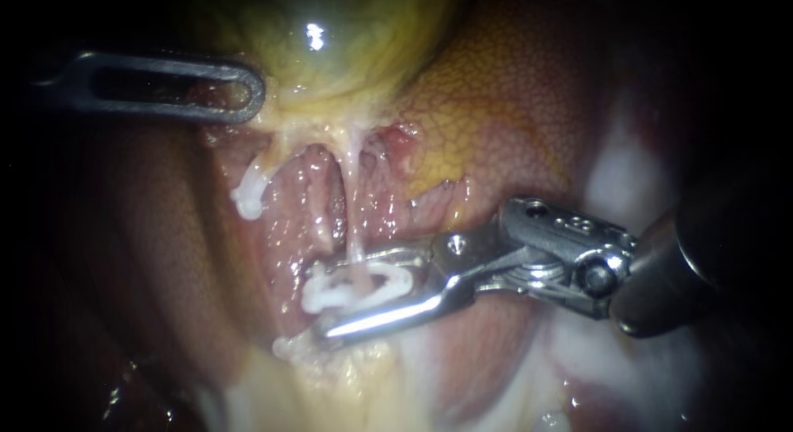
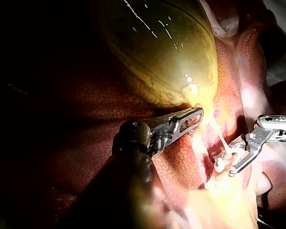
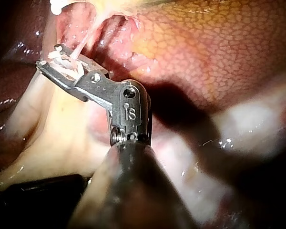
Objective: Clipping second clip right tube
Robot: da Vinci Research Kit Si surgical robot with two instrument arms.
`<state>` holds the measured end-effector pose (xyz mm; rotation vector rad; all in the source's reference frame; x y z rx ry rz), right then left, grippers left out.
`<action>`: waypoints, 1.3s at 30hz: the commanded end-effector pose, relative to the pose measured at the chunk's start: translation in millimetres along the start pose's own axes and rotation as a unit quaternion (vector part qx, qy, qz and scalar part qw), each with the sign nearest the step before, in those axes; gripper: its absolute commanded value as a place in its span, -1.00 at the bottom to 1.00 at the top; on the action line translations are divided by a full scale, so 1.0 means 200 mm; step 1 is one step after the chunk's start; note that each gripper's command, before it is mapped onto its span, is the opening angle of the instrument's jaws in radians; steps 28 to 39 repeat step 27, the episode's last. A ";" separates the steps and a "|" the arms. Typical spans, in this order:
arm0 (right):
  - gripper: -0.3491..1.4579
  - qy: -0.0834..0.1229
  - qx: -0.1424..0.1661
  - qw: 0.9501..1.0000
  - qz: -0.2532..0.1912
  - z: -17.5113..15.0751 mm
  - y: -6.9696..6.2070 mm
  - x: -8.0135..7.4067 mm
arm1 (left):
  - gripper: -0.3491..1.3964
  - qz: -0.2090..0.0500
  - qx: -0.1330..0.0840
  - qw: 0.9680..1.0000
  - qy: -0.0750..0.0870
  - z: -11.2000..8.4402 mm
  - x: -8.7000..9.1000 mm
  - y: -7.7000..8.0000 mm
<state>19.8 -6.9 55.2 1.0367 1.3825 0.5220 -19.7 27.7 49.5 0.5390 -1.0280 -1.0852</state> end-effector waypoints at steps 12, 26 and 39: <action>-1.00 0.002 -0.002 1.000 0.014 -0.004 0.004 0.000 | -1.00 0.000 0.000 1.000 0.000 0.000 0.000 0.000; -1.00 0.002 -0.002 1.000 0.016 -0.005 0.005 -0.001 | -1.00 0.000 0.000 1.000 0.000 0.001 0.000 0.000; -1.00 0.002 -0.002 1.000 0.016 -0.005 0.006 -0.001 | -1.00 0.000 0.000 1.000 0.000 0.001 0.000 0.000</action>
